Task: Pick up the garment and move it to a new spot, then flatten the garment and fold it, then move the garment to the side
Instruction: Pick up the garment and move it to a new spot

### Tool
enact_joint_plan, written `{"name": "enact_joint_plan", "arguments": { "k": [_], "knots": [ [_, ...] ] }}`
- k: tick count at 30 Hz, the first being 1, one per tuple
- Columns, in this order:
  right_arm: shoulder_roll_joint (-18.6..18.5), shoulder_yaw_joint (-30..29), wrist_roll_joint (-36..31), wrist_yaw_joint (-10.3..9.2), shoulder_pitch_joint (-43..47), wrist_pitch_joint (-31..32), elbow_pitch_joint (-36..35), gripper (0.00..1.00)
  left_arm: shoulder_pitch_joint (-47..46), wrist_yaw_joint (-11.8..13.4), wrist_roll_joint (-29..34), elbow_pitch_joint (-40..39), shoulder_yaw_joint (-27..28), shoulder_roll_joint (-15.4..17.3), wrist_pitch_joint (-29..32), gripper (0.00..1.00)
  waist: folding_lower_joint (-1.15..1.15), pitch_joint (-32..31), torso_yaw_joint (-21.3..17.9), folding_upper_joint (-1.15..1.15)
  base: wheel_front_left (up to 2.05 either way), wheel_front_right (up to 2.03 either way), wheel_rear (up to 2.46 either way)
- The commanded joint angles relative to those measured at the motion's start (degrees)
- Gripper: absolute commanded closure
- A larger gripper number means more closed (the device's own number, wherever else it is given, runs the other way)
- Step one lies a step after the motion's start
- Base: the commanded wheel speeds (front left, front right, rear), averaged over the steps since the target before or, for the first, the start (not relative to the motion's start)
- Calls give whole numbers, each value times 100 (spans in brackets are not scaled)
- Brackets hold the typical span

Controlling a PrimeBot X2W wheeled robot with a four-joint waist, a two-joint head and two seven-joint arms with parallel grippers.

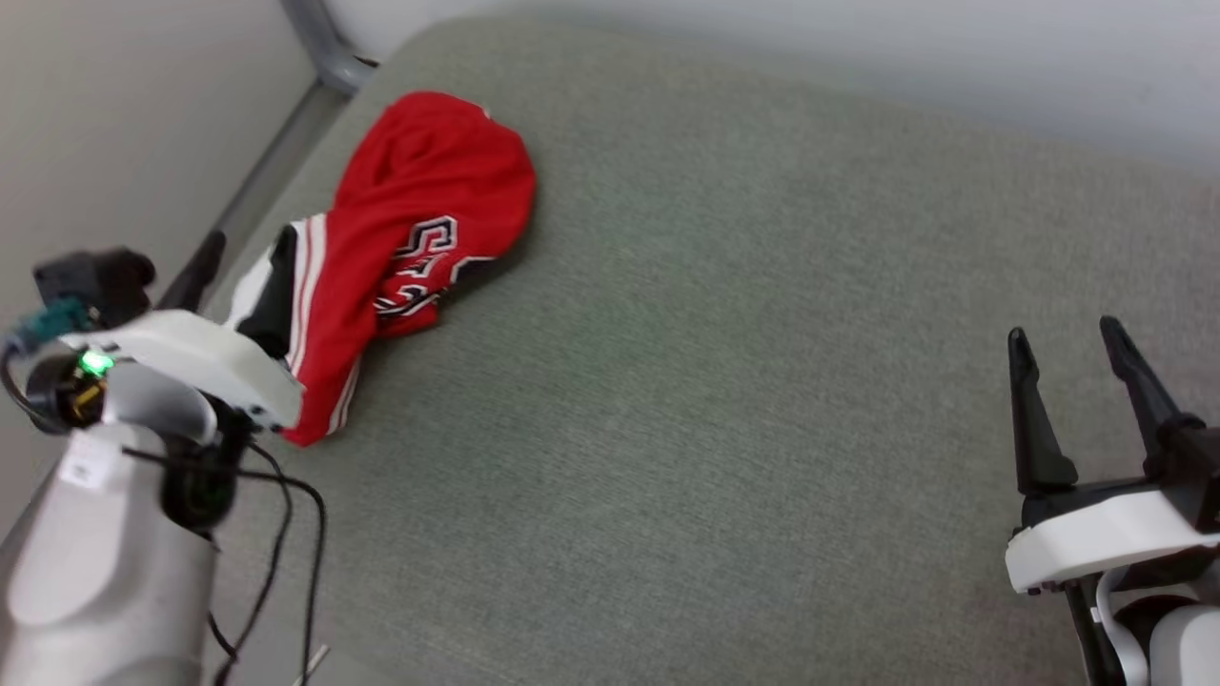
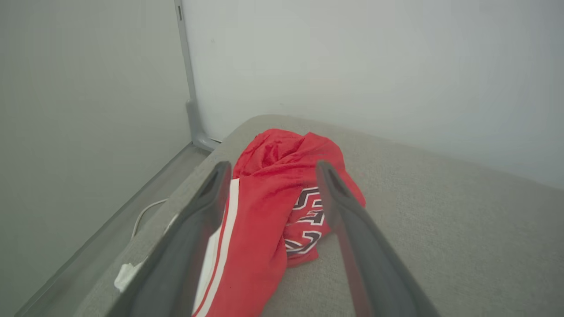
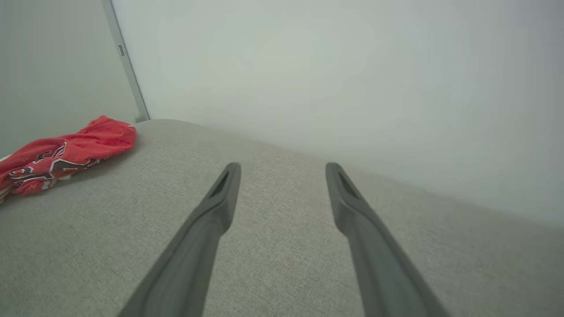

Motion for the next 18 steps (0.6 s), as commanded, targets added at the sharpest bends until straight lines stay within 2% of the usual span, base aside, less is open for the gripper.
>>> {"name": "enact_joint_plan", "arguments": {
  "k": [1,10,15,18],
  "knots": [
    [-13,-3,-37,-4,-134,29,-70,0,-219,3,-263,99,-125,186,187,0,-1,411,-315,0,0,0,0],
    [-12,37,-119,-4,-504,95,-273,0,-1289,1,-1890,793,-1034,1407,1867,0,-1,1231,-742,0,0,0,0],
    [-12,83,-166,-4,-674,119,-346,0,-1591,2,-2495,1182,-1411,1819,2553,0,-1,1584,-925,0,0,0,0],
    [-12,106,-160,-4,-748,96,-351,0,-1678,1,-2764,1466,-1618,1917,2861,0,-1,1717,-1007,0,0,0,0]
  ]
}}
